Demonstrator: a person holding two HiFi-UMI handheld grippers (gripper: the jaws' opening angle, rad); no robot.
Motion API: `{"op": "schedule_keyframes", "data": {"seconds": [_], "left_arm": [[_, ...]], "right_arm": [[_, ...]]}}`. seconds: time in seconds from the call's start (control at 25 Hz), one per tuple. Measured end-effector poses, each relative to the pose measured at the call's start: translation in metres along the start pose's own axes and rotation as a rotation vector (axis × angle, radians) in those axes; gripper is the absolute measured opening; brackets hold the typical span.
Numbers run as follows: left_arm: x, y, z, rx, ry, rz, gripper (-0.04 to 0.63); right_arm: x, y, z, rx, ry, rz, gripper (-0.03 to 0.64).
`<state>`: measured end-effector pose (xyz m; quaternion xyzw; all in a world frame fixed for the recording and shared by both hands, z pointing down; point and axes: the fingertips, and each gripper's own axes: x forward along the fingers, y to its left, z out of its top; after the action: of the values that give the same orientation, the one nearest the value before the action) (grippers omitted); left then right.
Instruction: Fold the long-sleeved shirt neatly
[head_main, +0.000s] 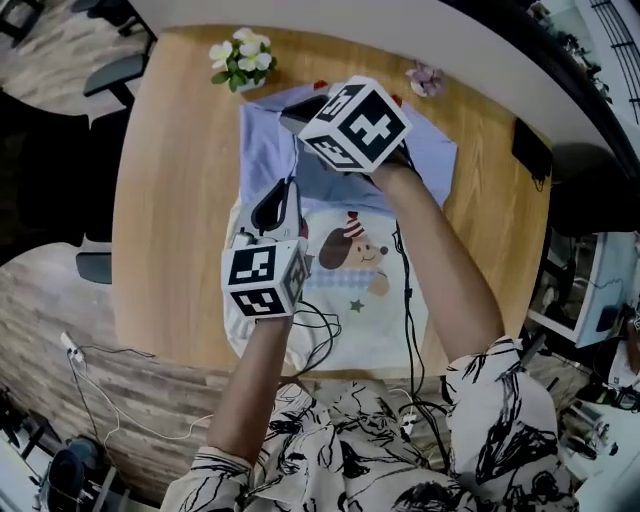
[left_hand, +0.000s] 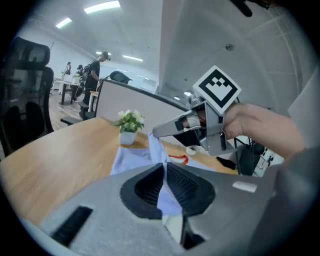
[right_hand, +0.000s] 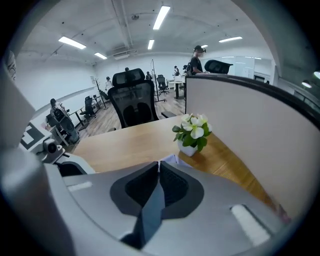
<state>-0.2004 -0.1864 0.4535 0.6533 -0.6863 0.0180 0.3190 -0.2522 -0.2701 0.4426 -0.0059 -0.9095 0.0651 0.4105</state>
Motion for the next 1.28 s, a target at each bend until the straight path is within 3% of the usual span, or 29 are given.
{"op": "schedule_keyframes", "data": {"seconds": [0.28,0.56,0.72,0.84,0.92,0.96,1.04,1.08,1.16,1.28], "left_arm": [[0.013,0.06,-0.038,-0.146,0.063,0.083,0.029],[0.017,0.086,-0.057,-0.219,0.09,0.118,0.037],[0.005,0.108,-0.064,-0.269,0.071,0.191,0.092],[-0.007,0.117,-0.058,-0.2,0.039,0.238,0.092],[-0.006,0.099,-0.048,-0.087,0.026,0.16,0.042],[-0.003,0.085,-0.045,-0.039,0.028,0.097,0.029],[0.005,0.066,-0.049,0.017,0.074,0.0,0.026],[0.01,0.065,-0.056,0.025,0.113,-0.012,0.04],[0.015,0.078,-0.07,0.019,0.175,0.029,0.032],[0.011,0.101,-0.073,0.004,0.18,0.095,0.022]], "right_arm": [[0.069,0.004,-0.017,0.076,0.026,0.025,0.023],[0.108,0.005,-0.022,0.128,0.063,0.031,0.028],[0.109,0.002,-0.011,0.194,-0.038,0.053,0.143],[0.091,-0.011,-0.002,0.221,-0.099,0.035,0.184],[0.082,-0.013,-0.009,0.197,-0.068,0.023,0.17],[0.081,-0.009,-0.016,0.18,-0.034,0.029,0.129],[0.09,0.009,-0.035,0.156,0.049,0.073,0.077],[0.098,0.02,-0.043,0.148,0.086,0.096,0.071],[0.114,0.035,-0.055,0.136,0.126,0.1,0.055],[0.128,0.038,-0.056,0.136,0.112,0.027,0.055]]}}
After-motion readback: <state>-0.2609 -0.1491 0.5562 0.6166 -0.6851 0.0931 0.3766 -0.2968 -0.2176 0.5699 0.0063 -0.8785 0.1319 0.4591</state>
